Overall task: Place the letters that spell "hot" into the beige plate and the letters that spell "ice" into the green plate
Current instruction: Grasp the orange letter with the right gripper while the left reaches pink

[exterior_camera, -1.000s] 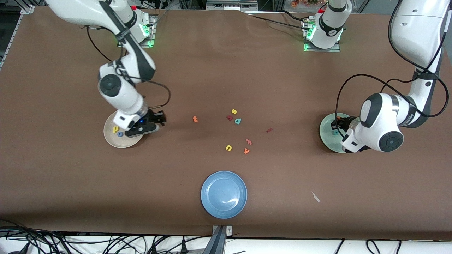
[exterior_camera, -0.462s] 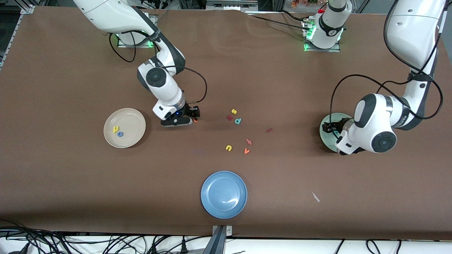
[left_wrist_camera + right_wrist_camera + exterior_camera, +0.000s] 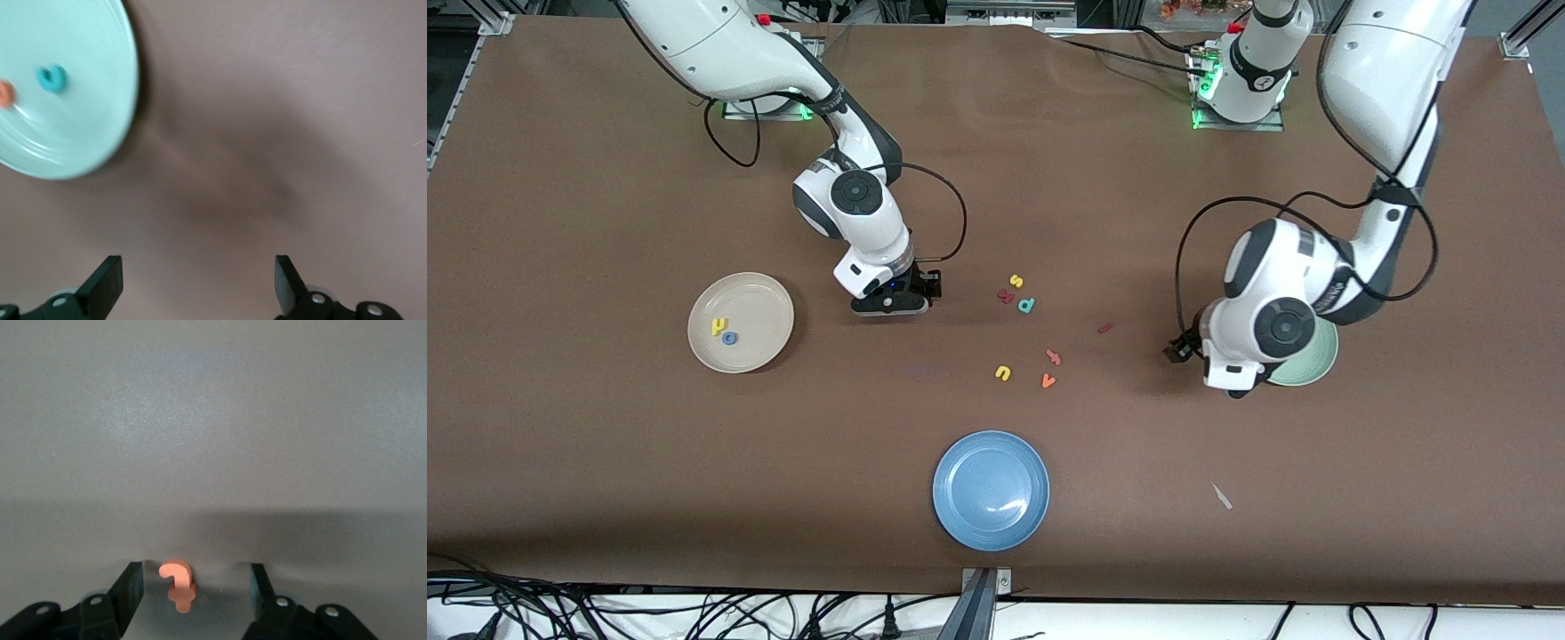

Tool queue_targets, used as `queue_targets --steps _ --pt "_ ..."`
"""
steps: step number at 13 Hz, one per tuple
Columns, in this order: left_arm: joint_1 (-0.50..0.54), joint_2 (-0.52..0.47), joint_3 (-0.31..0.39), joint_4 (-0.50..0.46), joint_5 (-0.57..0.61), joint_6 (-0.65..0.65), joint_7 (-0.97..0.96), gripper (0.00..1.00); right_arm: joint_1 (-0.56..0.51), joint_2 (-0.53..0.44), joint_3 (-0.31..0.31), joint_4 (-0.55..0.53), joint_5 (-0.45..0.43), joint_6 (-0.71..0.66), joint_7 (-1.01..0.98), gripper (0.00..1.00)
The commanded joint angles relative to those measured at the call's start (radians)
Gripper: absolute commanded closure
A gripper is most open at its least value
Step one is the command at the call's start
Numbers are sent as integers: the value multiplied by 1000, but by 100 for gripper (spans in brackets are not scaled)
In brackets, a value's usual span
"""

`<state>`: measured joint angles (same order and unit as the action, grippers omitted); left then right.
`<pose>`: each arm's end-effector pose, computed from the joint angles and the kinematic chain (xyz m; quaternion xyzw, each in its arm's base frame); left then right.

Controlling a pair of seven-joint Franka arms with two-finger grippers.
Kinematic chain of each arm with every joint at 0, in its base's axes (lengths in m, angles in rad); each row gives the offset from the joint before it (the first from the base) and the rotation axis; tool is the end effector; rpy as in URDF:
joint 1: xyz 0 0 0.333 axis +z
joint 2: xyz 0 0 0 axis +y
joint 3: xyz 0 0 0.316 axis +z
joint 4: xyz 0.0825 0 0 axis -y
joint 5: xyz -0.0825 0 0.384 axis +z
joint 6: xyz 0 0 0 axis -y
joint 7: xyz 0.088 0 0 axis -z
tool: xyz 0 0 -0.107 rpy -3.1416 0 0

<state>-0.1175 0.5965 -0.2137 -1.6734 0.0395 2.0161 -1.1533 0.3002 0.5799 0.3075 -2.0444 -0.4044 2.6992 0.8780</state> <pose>0.6215 -0.1975 0.2458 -0.9092 -0.3964 0.1184 0.0479 0.4879 0.3530 0.1752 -0.9979 -0.0147 -0.0551 0.0311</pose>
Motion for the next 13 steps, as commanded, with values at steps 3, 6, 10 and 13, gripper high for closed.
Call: queue_targets --steps 3,6,10,13 --pt "-80 69 11 0 -3 225 -435 0 11 14 -7 15 -28 5 27 31" --pt "-129 94 14 0 -3 265 -610 0 14 21 -7 17 -31 7 27 38" --pt "-152 97 13 -20 -1 265 -756 10 16 29 -8 16 -34 28 27 55" --pt "-157 97 11 -34 -3 265 -816 18 16 29 -8 15 -40 28 27 72"
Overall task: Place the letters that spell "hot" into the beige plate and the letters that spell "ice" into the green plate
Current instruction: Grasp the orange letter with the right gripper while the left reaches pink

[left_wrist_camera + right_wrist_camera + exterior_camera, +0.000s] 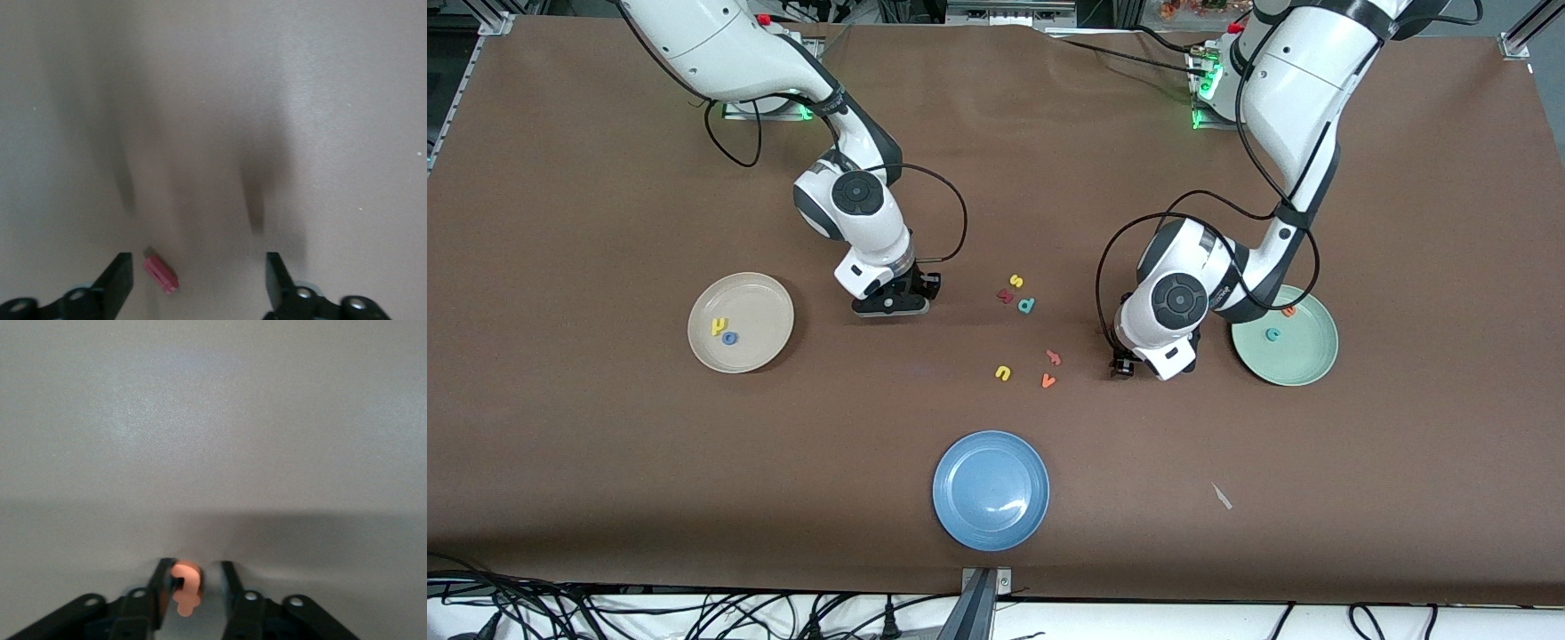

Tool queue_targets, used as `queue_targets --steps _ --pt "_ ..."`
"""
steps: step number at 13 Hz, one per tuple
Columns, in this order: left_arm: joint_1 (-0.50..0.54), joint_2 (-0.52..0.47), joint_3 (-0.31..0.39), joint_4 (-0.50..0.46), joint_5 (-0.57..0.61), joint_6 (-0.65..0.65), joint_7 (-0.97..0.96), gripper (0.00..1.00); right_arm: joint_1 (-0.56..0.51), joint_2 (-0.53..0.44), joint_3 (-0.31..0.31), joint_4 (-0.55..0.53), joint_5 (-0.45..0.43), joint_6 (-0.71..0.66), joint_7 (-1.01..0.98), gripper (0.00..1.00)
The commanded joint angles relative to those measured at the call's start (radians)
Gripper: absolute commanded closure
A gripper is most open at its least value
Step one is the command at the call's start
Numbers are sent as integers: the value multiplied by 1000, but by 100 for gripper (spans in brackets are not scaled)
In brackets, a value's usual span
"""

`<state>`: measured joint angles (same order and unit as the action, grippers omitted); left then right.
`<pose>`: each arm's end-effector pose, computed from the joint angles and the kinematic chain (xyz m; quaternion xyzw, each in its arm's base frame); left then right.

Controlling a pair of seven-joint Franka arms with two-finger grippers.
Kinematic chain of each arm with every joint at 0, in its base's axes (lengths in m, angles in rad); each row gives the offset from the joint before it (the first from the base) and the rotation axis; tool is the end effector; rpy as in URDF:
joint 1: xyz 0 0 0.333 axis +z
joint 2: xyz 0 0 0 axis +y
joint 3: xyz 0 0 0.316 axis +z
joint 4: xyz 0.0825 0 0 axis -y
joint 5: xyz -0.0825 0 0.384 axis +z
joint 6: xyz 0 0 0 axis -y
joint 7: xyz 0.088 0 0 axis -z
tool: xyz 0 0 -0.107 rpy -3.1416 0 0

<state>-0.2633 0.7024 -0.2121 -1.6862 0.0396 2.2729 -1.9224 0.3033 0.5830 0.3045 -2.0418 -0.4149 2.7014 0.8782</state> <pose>0.5993 -0.2927 0.1893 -0.7425 -0.6657 0.0693 0.0265 0.4881 0.3537 0.1743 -0.9977 -0.0193 -0.0575 0.0297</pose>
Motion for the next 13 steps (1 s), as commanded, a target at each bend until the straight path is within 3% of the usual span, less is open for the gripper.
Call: queue_targets --steps 1,2,5,9,13 --pt "-11 -11 10 -26 -3 8 -64 19 13 24 -5 12 -31 26 27 75" --pt "-11 -11 10 -26 -3 8 -84 20 13 24 -5 12 -31 26 27 76" --pt "-25 -9 8 -26 -3 10 -125 23 13 24 -8 11 -42 26 27 89" --pt "-37 -6 10 -26 -3 28 -171 26 11 0 -24 6 -58 20 6 92" --pt "-39 0 10 -33 -3 28 -176 41 -64 -135 -36 -1 -41 -159 -222 92"
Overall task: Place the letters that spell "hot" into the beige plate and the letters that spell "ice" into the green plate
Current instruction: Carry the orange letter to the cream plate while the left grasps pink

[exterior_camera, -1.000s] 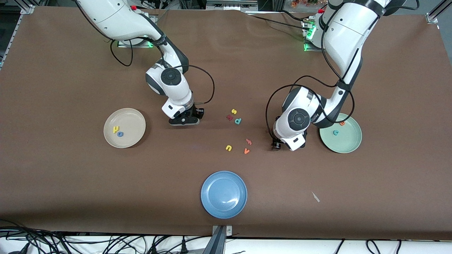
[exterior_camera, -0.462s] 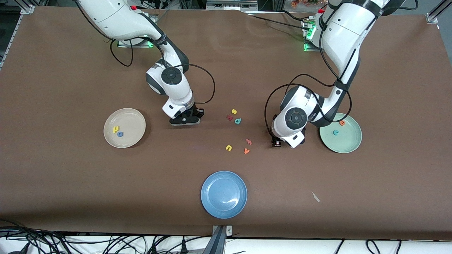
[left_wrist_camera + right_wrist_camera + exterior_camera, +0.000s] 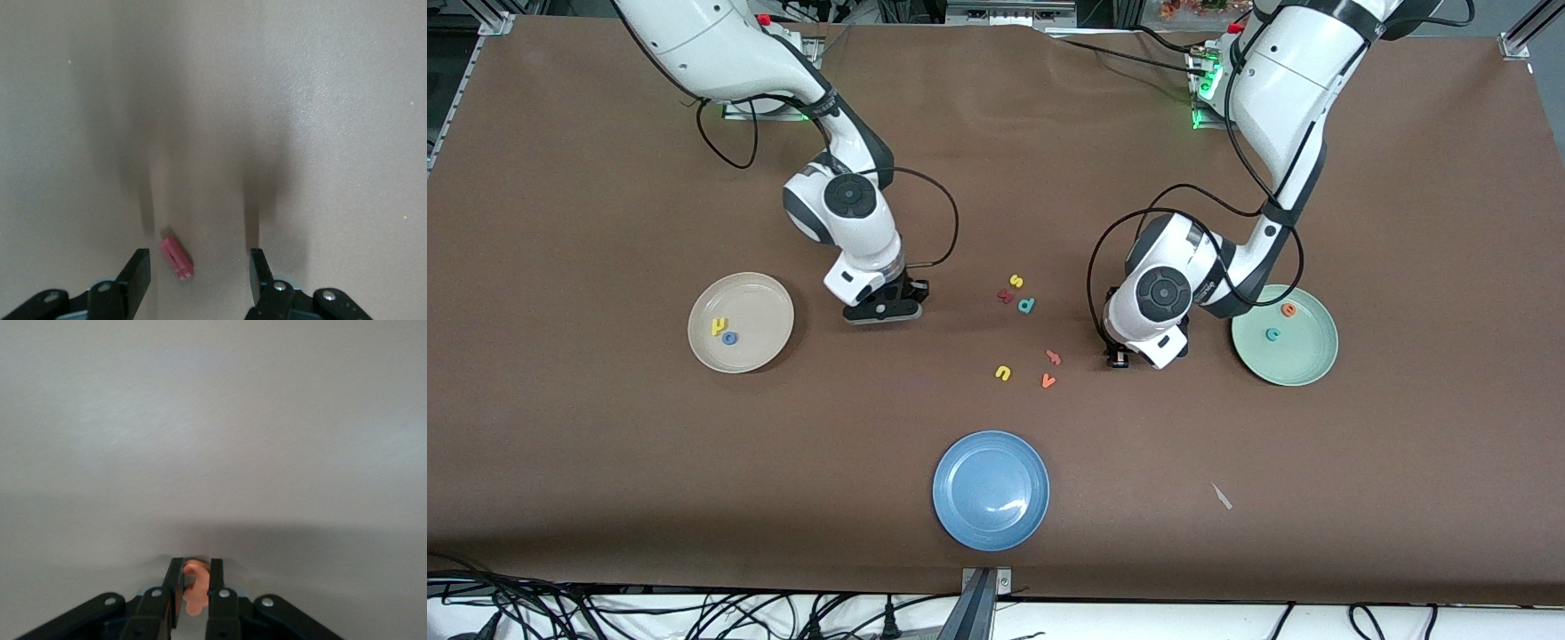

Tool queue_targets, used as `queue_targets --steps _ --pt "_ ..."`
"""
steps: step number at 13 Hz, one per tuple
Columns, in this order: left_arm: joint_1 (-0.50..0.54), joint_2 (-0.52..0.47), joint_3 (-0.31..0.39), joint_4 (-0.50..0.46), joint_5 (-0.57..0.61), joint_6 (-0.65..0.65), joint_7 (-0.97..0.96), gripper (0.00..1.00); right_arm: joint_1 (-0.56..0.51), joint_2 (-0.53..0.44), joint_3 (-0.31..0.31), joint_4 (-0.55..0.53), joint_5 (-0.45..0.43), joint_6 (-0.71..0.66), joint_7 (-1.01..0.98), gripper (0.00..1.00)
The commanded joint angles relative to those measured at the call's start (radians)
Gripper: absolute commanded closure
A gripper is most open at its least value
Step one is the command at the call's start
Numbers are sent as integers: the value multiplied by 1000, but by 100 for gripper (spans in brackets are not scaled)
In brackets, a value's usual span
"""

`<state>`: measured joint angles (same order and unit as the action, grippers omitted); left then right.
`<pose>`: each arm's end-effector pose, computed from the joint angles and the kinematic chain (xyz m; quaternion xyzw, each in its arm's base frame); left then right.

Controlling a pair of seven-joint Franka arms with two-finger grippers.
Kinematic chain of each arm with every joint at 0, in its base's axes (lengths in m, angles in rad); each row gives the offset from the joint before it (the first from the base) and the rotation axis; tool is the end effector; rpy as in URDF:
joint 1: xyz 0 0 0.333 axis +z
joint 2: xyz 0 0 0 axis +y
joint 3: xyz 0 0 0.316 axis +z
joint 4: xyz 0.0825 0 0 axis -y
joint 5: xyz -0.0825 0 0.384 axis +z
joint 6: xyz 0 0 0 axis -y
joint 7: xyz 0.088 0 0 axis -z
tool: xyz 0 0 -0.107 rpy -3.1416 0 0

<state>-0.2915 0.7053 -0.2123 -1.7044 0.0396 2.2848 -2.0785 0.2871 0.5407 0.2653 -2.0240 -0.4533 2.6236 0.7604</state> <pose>0.5856 -0.3082 0.1812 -0.6986 -0.7113 0.0684 0.0369 0.5130 0.3247 0.1938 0.9952 0.0672 0.0706 0.0128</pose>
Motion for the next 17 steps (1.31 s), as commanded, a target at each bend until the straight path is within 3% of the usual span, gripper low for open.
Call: queue_targets --steps 1,3,5,7,9,10,11,12,13,14,17 --pt "-9 -3 10 -20 -3 16 -23 42 -78 -129 3 -28 11 -117 -174 92" --pt "-9 -4 10 -29 -3 16 -34 44 -129 -194 3 -39 99 -192 -364 92" --pt "-8 -3 10 -35 -3 16 -34 47 -213 -264 3 -79 110 -252 -548 91" --pt "-6 -3 10 -37 -3 16 -34 57 -282 -310 -9 -123 111 -254 -639 91" --pt "-6 -3 10 -37 -3 16 -35 74 -289 -344 -60 -175 111 -252 -687 91" --pt "-6 -3 10 -35 -3 16 -35 79 -290 -350 -81 -199 122 -241 -697 85" --pt "-6 -3 10 -35 -3 16 -35 88 -290 -350 -83 -200 160 -240 -702 67" --pt "-6 -4 10 -35 -3 15 -34 95 -290 -350 -84 -199 191 -240 -710 31" --pt "-6 -4 10 -35 -3 15 -34 100 -292 -352 -86 -194 209 -240 -710 6" --pt "-8 -6 10 -34 -3 10 -32 100 -292 -357 -95 -188 231 -243 -711 0" --pt "-5 -33 10 -32 -1 2 -5 100 -292 -367 -121 -127 332 -290 -708 0"
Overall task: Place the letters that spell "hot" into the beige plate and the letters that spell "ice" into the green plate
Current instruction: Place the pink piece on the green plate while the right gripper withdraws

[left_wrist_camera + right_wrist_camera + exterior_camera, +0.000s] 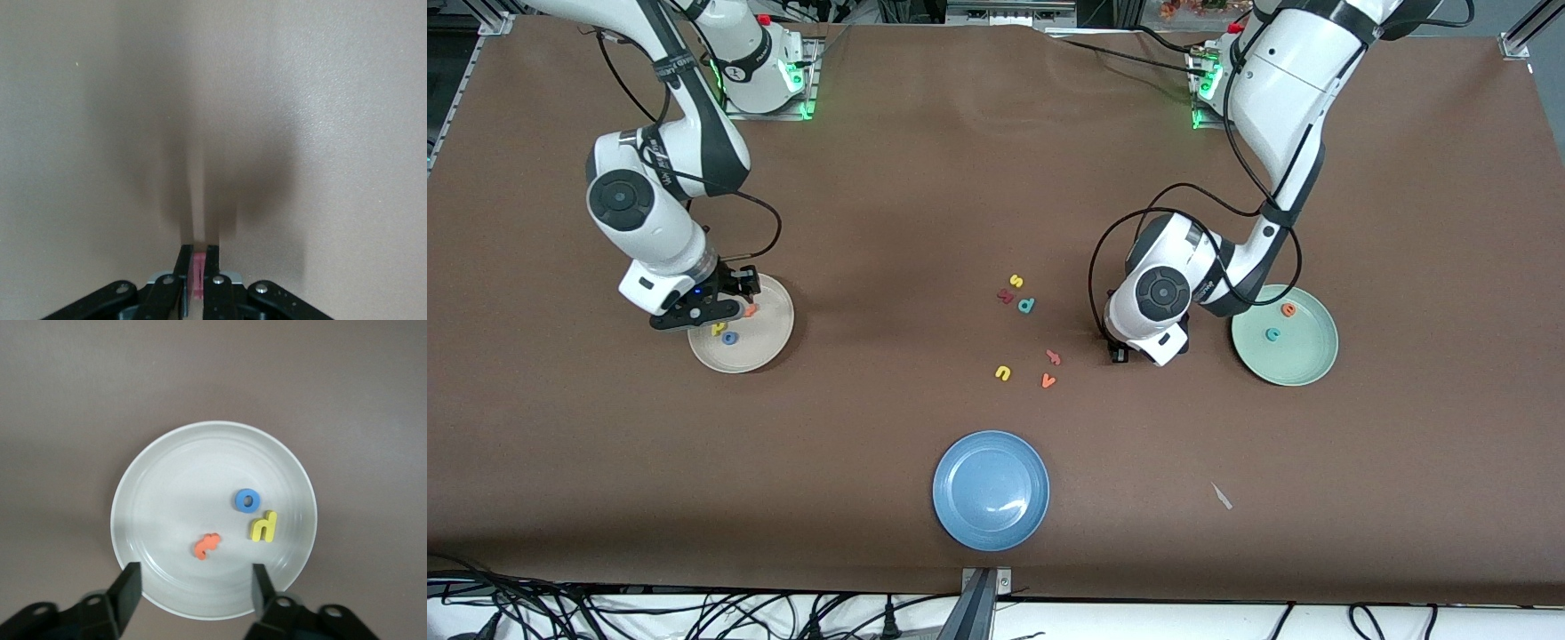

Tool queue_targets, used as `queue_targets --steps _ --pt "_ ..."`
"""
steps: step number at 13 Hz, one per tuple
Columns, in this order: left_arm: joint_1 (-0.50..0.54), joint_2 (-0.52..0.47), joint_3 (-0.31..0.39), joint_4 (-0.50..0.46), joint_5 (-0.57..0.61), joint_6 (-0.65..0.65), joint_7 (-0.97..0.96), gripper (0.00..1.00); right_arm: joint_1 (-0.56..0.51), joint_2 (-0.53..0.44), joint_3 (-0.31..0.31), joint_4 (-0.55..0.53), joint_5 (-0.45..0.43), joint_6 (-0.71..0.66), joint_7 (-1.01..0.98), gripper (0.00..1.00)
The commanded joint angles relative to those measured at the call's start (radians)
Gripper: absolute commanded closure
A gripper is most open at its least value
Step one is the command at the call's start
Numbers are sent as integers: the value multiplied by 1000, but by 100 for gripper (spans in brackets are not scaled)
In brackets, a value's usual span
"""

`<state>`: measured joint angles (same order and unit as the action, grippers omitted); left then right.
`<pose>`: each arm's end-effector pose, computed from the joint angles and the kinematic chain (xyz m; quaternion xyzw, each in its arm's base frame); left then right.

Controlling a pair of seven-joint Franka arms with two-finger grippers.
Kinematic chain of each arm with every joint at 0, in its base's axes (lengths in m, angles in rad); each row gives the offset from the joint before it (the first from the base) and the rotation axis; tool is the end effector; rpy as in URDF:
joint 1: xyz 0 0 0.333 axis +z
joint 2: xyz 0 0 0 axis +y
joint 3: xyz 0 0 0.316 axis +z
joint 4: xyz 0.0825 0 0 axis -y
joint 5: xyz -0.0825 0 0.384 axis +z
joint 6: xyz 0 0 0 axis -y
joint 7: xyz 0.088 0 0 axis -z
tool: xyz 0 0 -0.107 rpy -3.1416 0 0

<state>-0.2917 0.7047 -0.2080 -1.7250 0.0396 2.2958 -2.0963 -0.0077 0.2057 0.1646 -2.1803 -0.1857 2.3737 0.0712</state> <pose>0.5810 -0.3043 0.1740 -0.6913 -0.7181 0.0683 0.0423 0.5492 0.0842 0.2961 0.9930 0.1080 0.0017 0.0475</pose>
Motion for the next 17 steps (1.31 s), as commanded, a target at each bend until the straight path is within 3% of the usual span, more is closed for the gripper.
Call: queue_targets --steps 1,7,11,14,17 --pt "-1 -51 5 -12 -1 -12 48 100 3 -32 -34 84 102 -104 -19 0" --pt "84 -243 1 -2 -33 -217 332 100 3 -60 -57 509 172 -624 27 0" --pt "245 -277 2 -7 -69 -404 765 100 9 -66 -103 730 201 -865 21 0" --pt "379 -274 2 -16 -69 -493 1138 100 69 -66 -167 761 201 -907 18 0" --pt "453 -245 4 -39 -57 -498 1387 100 72 -66 -168 761 212 -907 19 0"
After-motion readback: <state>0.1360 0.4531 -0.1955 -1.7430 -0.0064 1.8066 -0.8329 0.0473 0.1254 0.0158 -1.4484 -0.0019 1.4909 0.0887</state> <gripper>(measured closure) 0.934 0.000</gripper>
